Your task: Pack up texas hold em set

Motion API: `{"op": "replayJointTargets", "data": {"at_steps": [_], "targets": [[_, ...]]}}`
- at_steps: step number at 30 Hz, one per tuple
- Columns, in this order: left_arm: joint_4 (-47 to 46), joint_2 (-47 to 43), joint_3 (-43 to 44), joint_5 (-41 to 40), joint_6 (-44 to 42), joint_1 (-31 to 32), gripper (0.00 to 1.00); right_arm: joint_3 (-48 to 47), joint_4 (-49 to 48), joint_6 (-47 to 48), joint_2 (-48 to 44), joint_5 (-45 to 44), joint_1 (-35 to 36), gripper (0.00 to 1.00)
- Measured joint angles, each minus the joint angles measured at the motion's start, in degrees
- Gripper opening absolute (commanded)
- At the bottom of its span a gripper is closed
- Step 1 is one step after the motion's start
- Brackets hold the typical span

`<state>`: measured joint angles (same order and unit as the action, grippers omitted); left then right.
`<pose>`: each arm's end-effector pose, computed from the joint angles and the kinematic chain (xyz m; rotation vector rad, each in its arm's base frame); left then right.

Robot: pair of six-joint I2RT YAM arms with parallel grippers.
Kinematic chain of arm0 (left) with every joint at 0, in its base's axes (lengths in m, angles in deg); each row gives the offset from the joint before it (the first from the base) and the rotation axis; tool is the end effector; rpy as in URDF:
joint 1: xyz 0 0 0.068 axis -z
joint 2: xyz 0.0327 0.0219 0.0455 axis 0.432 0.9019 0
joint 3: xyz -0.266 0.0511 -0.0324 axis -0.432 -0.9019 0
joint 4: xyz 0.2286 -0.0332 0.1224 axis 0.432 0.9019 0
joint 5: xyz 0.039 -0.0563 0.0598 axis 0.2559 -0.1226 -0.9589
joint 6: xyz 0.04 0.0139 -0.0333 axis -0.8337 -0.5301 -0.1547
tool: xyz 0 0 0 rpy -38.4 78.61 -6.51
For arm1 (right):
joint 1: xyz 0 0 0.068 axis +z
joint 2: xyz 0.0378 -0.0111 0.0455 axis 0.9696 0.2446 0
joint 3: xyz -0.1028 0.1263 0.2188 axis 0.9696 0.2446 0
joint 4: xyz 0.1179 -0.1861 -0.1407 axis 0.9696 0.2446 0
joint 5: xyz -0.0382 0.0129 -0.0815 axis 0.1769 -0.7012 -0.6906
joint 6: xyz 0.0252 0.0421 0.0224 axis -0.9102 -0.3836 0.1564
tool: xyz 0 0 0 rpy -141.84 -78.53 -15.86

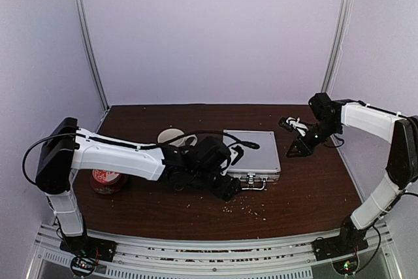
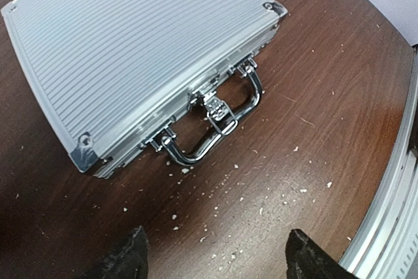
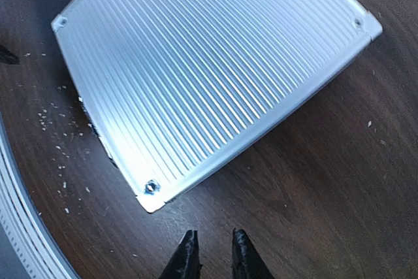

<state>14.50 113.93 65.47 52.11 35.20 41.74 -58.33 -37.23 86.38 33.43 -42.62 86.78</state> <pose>0.1607 -0.3771 0.2028 0.7904 2.3625 -0.6669 0.2898 0.0768 0.2400 -1.1169 2.3747 0.7237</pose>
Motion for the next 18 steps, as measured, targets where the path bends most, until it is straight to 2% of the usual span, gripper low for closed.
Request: {"op": "replayJointTargets", "data": {"at_steps": [6,10,18], "targets": [[-0.94,1.55,0.35,1.03,0.46,0.0,0.73,4.63,-9.09,-5.51,2.14,-8.46,0.09,0.13],[-1.49,1.55,0.46,0.98,0.72,0.0,0.73,5.33,-12.07,-7.02,5.49,-10.34,0.92,0.13],[-2.21,1.53,-0.28,0.11,1.7,0.0,0.73,5.9,-13.64,-8.15,7.34,-11.78,7.56,0.13]]}}
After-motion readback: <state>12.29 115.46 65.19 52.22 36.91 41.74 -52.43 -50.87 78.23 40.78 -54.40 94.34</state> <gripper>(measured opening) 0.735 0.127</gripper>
